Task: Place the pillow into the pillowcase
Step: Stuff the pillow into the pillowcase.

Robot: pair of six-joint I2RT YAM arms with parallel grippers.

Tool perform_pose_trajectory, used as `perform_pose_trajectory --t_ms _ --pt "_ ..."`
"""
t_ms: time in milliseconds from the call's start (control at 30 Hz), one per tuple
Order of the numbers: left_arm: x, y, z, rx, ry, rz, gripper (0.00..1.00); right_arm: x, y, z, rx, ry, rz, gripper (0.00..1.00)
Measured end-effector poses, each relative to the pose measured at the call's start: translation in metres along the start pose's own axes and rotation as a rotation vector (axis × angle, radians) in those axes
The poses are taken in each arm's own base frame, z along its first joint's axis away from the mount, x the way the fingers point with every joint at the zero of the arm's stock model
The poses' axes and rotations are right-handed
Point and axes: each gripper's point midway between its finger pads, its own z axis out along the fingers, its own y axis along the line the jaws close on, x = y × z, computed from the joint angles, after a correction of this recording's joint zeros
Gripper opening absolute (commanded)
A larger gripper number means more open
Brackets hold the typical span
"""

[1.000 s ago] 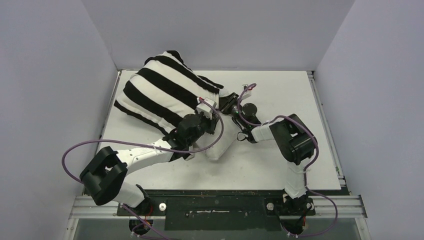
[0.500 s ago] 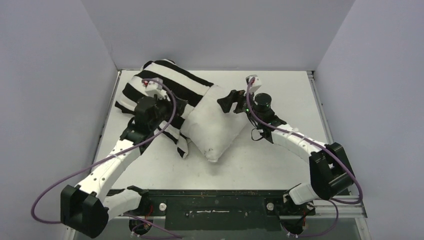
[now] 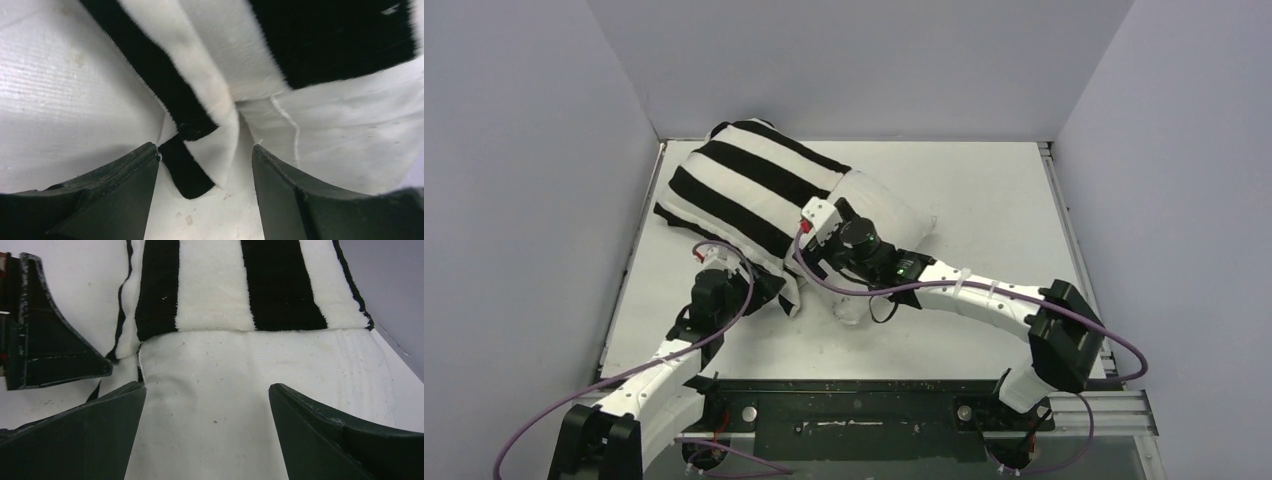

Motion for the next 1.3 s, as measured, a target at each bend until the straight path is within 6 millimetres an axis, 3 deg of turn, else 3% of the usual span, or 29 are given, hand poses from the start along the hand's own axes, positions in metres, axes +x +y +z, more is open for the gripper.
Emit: perform_pose_trajectory --t_ms 133,233,300,367,467,567,600,733,800,967,1100,1200,1300 --pt "0.018 0.016 0.009 0.013 0.007 -0.056 0.66 0.021 0.001 0.020 0.054 0.091 -0.105 1.00" --pt "0.021 0.013 0.021 0.037 0.005 -0.065 0.66 0.045 0.001 0.034 0.080 0.162 -0.153 0.98" --pt "0.024 0.008 0.030 0.061 0.009 -0.062 0.58 0.055 0.000 0.042 0.099 0.191 -0.173 0.95" --pt "0.029 0.004 0.036 0.084 0.018 -0.058 0.34 0.060 0.001 0.049 0.113 0.205 -0.185 0.88" --pt "0.039 -0.005 0.043 0.117 0.047 -0.054 0.00 0.064 0.002 0.059 0.135 0.214 -0.184 0.52" --pt "0.039 -0.018 0.042 0.141 0.050 -0.028 0.00 0.065 -0.002 0.068 0.148 0.198 -0.132 0.10" --pt "0.038 -0.025 0.040 0.148 0.045 -0.013 0.00 0.065 -0.004 0.071 0.150 0.187 -0.102 0.02" --pt "0.037 -0.057 0.018 0.194 -0.009 0.050 0.00 0.058 -0.023 0.086 0.172 0.126 0.049 0.00" --pt "0.042 -0.063 0.009 0.201 -0.031 0.065 0.00 0.052 -0.037 0.097 0.192 0.088 0.136 0.00" --pt "0.060 -0.033 0.008 0.093 -0.025 0.084 0.00 0.048 -0.053 0.114 0.199 0.017 0.302 0.00" --pt "0.054 -0.030 0.007 0.056 -0.043 0.111 0.00 0.044 -0.050 0.121 0.162 -0.038 0.405 0.00" --pt "0.041 -0.046 0.003 0.063 -0.059 0.155 0.00 0.040 -0.043 0.119 0.110 -0.069 0.457 0.00" --pt "0.018 -0.080 -0.007 0.102 -0.080 0.207 0.00 0.031 -0.042 0.106 0.049 -0.087 0.526 0.00"
